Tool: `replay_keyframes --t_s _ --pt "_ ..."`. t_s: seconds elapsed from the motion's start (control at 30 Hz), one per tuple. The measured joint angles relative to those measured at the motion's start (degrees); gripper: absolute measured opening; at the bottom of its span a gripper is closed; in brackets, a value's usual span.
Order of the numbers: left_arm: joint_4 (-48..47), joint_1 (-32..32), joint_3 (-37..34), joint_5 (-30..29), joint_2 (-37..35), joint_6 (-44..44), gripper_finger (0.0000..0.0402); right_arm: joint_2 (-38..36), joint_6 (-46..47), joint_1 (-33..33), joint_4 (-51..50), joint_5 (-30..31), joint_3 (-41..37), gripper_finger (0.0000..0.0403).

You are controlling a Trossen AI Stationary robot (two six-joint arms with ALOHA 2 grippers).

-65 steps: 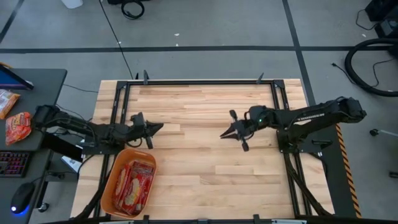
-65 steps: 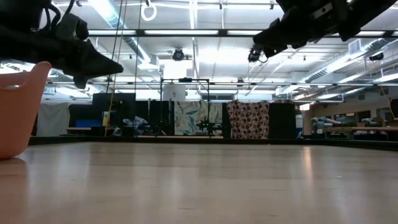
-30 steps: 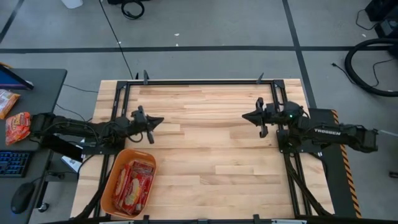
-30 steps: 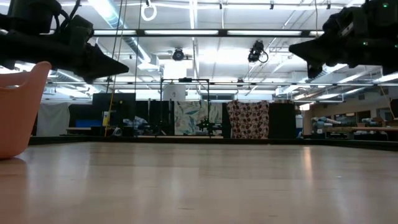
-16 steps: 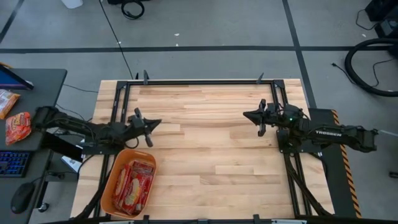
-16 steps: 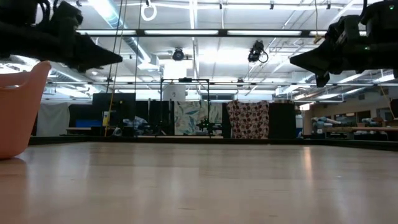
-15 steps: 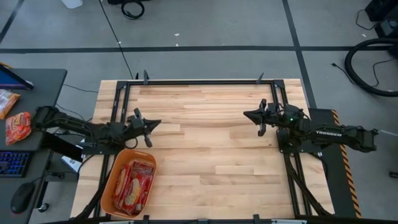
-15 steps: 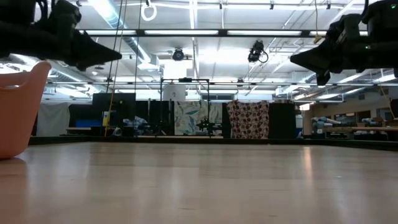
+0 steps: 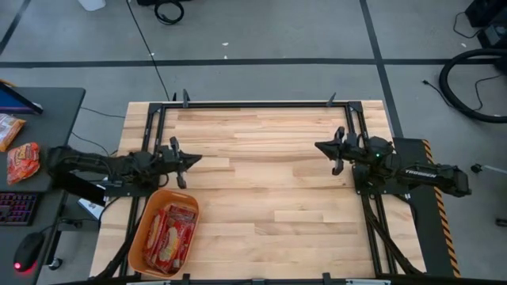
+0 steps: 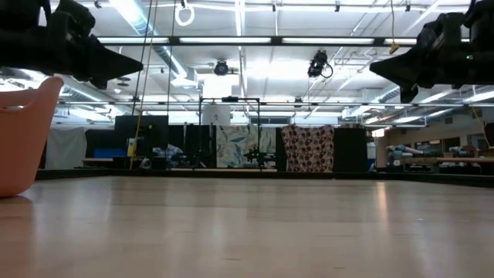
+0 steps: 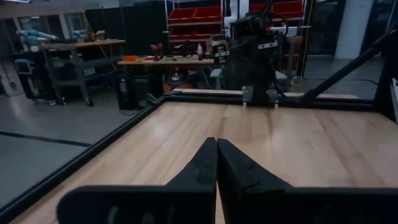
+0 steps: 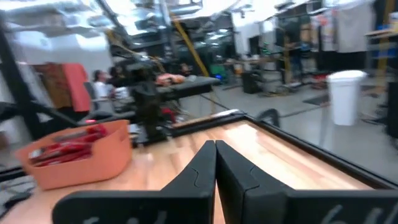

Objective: Sort popcorn bags into baskets
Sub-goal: Return to Home Position

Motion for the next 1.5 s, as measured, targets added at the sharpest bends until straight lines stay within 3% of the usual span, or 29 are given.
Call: replay_keyframes --t_s 0.17,0.57,0.9,1.17,1.5 --pt "-3.2 1.3 0.0 6.4 -2.6 -1.1 0.0003 -0.8 0.6 0.0 -0.2 -4.4 0.0 0.0016" --pt "-3.3 1.4 -0.4 30.4 -3.2 -5.5 0.0002 -0.7 0.5 0.0 -0.1 -4.0 0.0 0.0015" --pt "-3.6 2.8 -2.7 31.4 -6.0 -2.8 0.0006 -0.7 0.5 0.0 0.2 -4.0 0.0 0.0016" --pt "-3.9 2.8 -2.8 31.4 -5.4 -14.0 0.0032 -0.7 0.5 0.0 0.5 -4.0 0.0 0.0016" --pt "-3.9 2.8 -2.8 31.4 -5.4 -14.6 0.0035 -0.7 0.5 0.0 0.8 -4.0 0.0 0.0016"
